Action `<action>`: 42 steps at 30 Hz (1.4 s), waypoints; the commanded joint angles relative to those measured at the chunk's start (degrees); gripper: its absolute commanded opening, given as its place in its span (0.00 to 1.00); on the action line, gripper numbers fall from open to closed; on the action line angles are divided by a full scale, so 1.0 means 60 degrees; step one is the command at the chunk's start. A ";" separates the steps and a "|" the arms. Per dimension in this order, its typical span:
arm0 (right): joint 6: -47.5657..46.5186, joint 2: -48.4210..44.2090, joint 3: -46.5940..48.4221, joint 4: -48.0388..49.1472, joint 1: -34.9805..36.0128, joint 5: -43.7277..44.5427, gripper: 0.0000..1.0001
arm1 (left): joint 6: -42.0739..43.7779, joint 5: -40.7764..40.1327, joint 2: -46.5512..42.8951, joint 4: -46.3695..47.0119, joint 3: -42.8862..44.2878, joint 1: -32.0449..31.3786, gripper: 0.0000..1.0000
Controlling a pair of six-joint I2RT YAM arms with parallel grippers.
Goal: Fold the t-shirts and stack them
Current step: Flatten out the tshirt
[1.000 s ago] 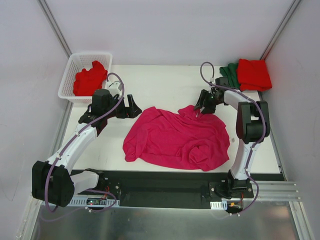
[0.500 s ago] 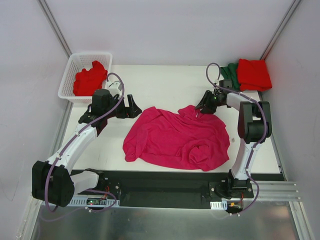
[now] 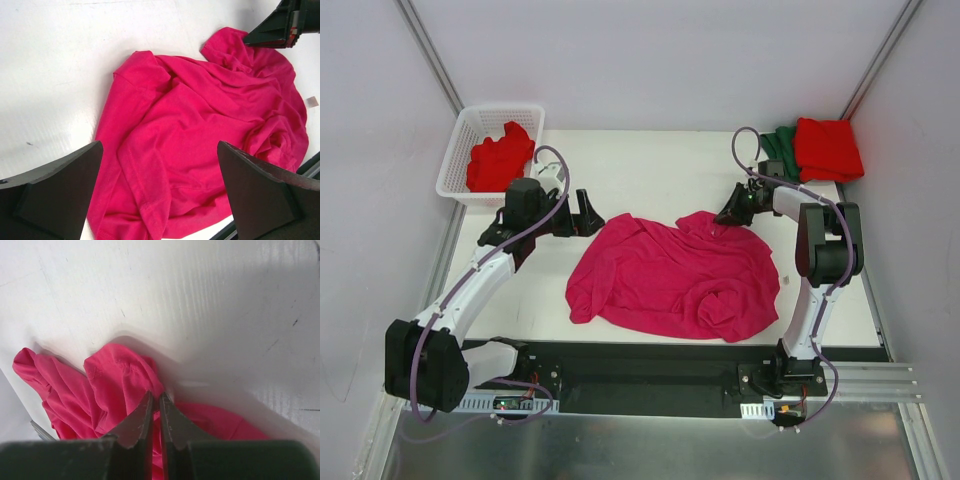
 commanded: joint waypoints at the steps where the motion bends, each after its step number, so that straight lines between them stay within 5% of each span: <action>1: -0.0072 -0.0229 -0.0034 0.0143 -0.0046 -0.0189 0.06 | 0.0213 -0.0381 0.0363 0.0112 0.0417 -0.0036 0.99; 15: -0.0043 -0.0098 -0.0107 0.0274 -0.0061 -0.0409 0.01 | 0.2145 -0.1480 0.3936 0.0215 0.3082 -0.1427 0.90; 27: 0.0001 0.0034 0.0025 0.0319 -0.0061 -0.0629 0.02 | 0.3815 -0.3149 0.4978 -0.0356 0.3230 -0.1560 0.84; 42: -0.0014 0.0122 0.0068 0.0289 -0.0061 -0.0688 0.01 | 0.3773 -0.1950 0.5785 -0.0459 0.3728 -0.1413 0.80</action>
